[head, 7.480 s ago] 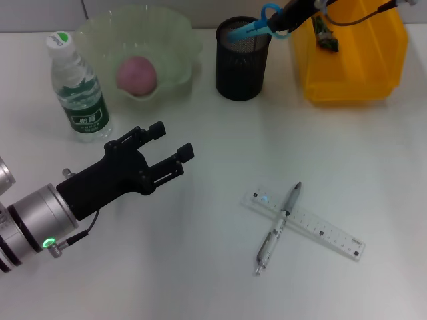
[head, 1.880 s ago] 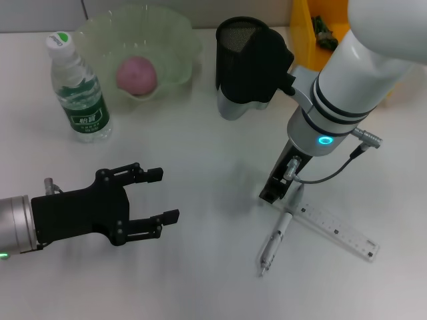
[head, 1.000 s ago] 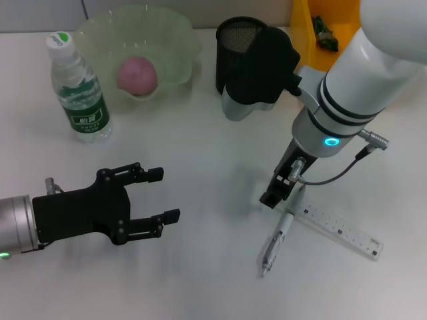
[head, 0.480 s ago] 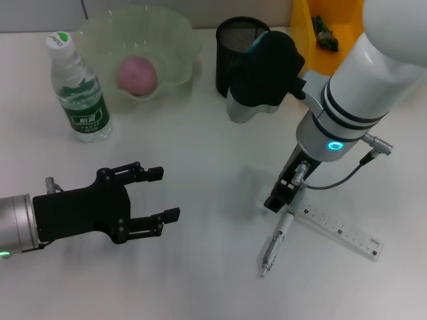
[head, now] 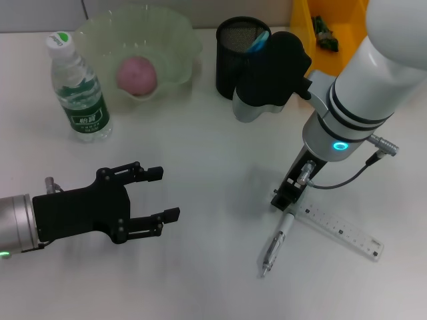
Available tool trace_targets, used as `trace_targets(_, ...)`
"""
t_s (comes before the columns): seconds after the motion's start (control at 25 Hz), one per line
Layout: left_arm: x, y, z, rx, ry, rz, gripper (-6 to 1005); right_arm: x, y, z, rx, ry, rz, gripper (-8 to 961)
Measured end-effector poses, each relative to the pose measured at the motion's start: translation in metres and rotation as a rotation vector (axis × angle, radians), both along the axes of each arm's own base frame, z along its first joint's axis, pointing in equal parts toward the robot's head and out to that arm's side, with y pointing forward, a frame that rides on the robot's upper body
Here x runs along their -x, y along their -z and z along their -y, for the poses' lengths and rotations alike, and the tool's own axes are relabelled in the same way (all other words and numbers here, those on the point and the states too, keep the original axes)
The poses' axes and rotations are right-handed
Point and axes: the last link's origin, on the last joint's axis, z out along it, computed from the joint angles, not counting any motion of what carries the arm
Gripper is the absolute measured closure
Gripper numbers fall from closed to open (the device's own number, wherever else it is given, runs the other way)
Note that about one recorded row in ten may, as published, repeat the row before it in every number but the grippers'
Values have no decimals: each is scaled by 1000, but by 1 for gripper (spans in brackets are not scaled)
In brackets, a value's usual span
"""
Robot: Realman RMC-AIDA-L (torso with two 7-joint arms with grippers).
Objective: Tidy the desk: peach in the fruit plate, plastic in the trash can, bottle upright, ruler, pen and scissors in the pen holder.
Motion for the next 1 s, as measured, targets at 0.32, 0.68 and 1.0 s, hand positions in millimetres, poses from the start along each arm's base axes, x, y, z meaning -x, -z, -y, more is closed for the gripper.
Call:
trace_targets(0.32, 0, 0, 0, 0, -1, 0, 222, 1, 1, 2, -1, 1, -11, 364)
trace_targets(0.68, 1, 0, 1, 0, -3, -1, 222, 0, 1, 2, -8, 11, -12, 521)
trace_targets(1.0, 1, -1, 1, 0, 0, -2, 222, 10, -6, 0, -26, 4, -50, 571)
